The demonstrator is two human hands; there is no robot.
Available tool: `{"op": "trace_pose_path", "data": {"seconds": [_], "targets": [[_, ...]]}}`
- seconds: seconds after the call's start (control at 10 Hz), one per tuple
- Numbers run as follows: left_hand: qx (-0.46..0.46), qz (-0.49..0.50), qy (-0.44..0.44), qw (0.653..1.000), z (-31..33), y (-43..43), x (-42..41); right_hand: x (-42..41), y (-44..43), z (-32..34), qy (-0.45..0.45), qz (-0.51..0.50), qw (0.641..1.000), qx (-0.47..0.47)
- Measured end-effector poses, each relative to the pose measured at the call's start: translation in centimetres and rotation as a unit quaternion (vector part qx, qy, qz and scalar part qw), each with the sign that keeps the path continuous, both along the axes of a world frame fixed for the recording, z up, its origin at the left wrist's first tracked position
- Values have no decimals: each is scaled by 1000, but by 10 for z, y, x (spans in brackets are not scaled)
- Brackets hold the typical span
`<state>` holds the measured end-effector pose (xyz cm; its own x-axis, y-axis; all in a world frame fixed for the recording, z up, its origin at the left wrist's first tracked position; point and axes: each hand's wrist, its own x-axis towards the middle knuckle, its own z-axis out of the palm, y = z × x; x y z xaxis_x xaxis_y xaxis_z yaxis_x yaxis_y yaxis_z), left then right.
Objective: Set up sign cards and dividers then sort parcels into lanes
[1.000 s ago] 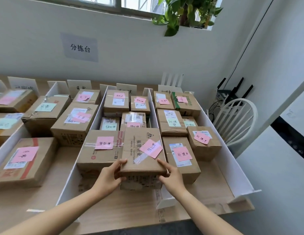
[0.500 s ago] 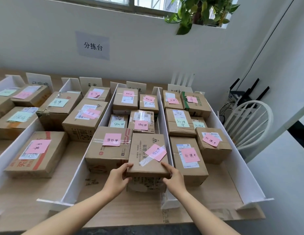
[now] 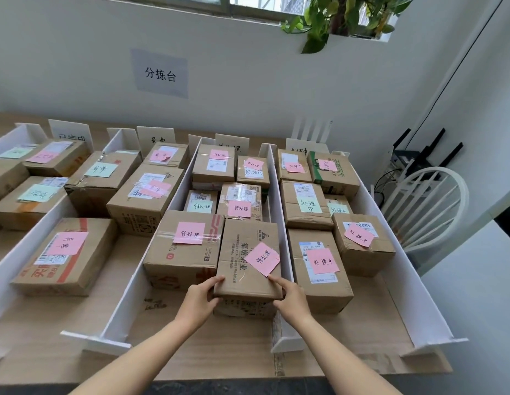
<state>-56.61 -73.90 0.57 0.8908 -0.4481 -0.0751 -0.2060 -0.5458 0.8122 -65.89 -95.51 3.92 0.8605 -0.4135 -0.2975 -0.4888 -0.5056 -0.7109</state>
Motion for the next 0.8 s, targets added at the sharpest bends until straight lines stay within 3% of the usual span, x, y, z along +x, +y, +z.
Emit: {"op": "trace_pose_path", "data": {"seconds": [0.4,0.6,0.7,0.8], "targets": [[17,-21,9,1000,-1,-2,12,8,-10,-1,10,22,1000,-9],[194,-85,-19,977,10,-4,17,9,5,15,50,115,983,-137],[292,-146,-6,945,29,-2,18,20,12,30,113,168,954,-222],[328,-182,-26,927,67,7,17,39,16,56,171,226,918,-279]]}}
